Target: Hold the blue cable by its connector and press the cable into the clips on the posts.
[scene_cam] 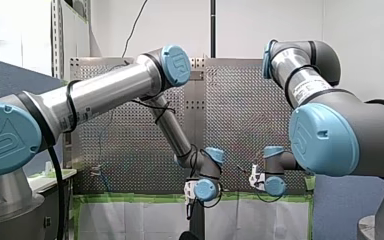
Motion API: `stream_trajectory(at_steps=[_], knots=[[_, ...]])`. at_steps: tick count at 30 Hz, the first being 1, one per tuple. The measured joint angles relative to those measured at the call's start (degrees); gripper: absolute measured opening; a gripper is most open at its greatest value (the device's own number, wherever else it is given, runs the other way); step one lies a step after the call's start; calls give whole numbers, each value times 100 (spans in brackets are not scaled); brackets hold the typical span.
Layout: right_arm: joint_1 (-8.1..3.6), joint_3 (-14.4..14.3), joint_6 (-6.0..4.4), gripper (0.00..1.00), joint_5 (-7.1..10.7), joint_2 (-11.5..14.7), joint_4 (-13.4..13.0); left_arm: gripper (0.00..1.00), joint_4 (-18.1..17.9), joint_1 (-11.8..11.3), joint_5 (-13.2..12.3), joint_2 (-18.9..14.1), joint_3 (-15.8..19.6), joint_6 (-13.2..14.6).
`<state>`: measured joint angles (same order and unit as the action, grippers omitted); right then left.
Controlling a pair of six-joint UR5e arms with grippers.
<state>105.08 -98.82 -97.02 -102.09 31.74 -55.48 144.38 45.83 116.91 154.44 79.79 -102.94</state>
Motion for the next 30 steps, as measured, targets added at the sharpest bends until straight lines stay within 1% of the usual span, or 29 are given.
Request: stream_trajectory(at_steps=[3, 5, 10, 13, 18, 23, 26, 30], knots=[[-107, -1, 28, 0, 120, 62, -16, 0, 157, 27, 77, 145, -157, 12], [-169, -1, 83, 0, 215, 129, 3, 0, 260, 41, 96, 246, -264, 4], [-239, -2, 265, 0, 442, 335, 149, 0, 500, 72, 125, 351, -500, -110], [-263, -2, 321, 0, 592, 437, 205, 0, 646, 91, 160, 360, -658, -209], [-300, -3, 343, 0, 815, 479, 225, 0, 742, 163, 198, 361, -930, -454], [-408, -4, 342, 0, 1052, 484, 213, 0, 776, 242, 219, 361, -1177, -649], [-485, -5, 343, 0, 1210, 482, 210, 0, 788, 293, 226, 364, -1329, -714], [-541, -16, 358, 0, 1408, 480, 185, 0, 794, 319, 303, 368, -1521, -731]])
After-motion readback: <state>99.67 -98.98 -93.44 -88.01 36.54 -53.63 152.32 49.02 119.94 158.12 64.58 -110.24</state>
